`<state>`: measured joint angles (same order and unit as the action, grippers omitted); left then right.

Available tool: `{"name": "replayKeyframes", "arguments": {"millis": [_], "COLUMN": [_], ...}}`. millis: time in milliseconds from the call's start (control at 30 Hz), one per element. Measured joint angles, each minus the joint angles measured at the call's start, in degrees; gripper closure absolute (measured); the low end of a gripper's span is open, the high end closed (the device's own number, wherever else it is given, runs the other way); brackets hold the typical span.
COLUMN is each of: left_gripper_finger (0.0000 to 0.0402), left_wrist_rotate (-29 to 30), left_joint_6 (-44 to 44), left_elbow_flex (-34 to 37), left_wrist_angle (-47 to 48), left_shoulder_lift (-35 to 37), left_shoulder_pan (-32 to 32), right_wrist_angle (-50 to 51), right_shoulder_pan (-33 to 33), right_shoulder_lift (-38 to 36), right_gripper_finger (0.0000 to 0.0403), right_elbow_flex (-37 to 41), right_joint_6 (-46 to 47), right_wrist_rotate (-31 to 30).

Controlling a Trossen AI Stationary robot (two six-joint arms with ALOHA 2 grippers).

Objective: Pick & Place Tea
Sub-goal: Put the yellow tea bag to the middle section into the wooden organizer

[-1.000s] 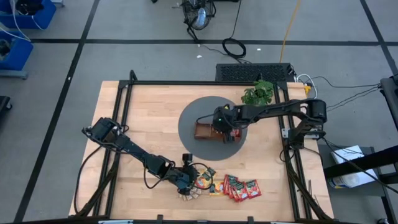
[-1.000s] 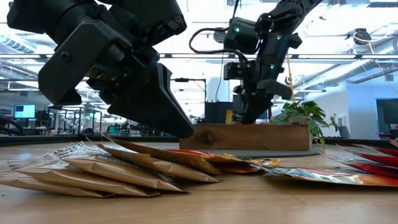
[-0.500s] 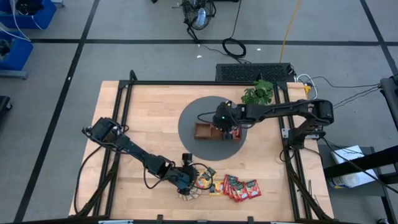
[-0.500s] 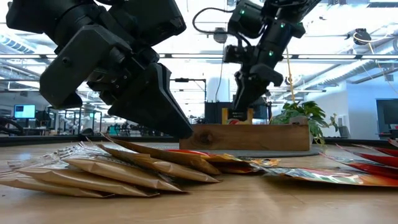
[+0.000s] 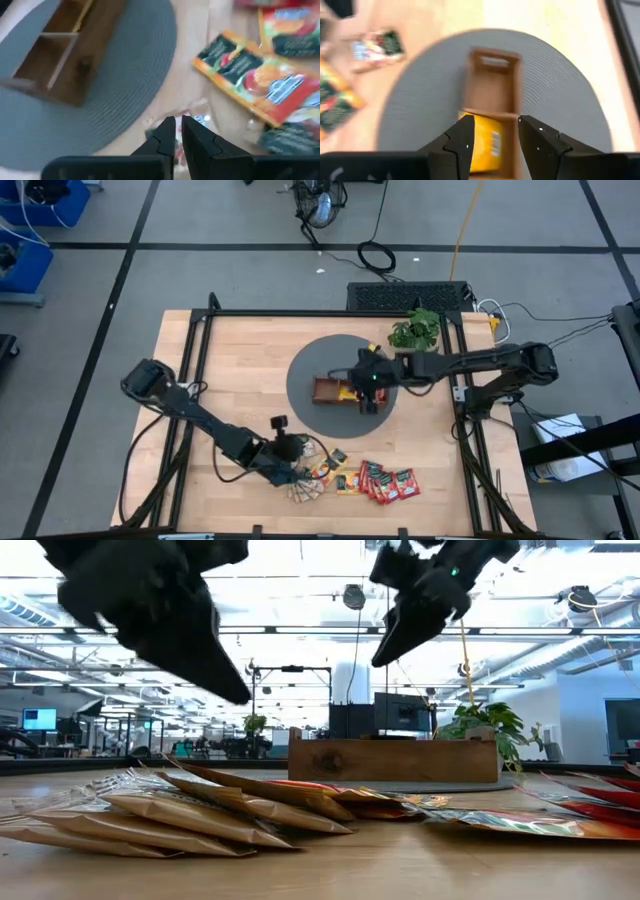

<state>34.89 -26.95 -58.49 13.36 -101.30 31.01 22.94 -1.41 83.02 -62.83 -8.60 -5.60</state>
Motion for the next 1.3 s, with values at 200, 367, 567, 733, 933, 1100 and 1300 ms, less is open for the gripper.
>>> {"name": "replayKeyframes", "arguments": {"millis": [200, 367, 567, 733, 933, 1100, 1300], "left_gripper_finger": [0.0366, 0.0366, 0.0366, 0.0366, 0.0366, 0.0366, 0.0366], "left_wrist_rotate": [-2.61, -6.12, -6.18, -6.17, -5.94, -5.92, -5.91], "left_joint_6": [-6.11, -4.3, -4.23, -4.33, -4.64, -4.22, -4.2], "left_elbow_flex": [-0.16, 0.08, 0.06, 0.03, 0.03, 0.03, 0.03], "left_wrist_angle": [-1.26, -5.12, -5.39, -4.84, -4.47, -4.23, -3.89], "left_shoulder_lift": [-2.53, -6.02, -6.43, -6.44, -6.44, -6.44, -6.44], "left_shoulder_pan": [0.91, 0.68, 0.46, 0.52, 0.52, 0.47, 0.47], "right_wrist_angle": [-7.47, -21.17, -33.1, -35.51, -27.59, -26.54, -24.18], "right_shoulder_pan": [7.92, 11.28, 11.67, 10.48, 7.03, 5.06, 1.51], "right_shoulder_lift": [3.18, 6.28, 6.73, 6.69, 6.72, 7.04, 7.04], "right_gripper_finger": [0.0268, 0.0327, 0.0392, 0.0397, 0.0402, 0.0402, 0.0402], "right_elbow_flex": [1.27, 7.14, 13.24, 15.55, 15.63, 15.63, 15.61], "right_joint_6": [-0.81, -2.49, -1.45, -1.06, 0.4, 0.1, -0.02], "right_wrist_rotate": [6.52, 13.37, 13.35, 13.44, 15.9, 13.33, 13.05]}}
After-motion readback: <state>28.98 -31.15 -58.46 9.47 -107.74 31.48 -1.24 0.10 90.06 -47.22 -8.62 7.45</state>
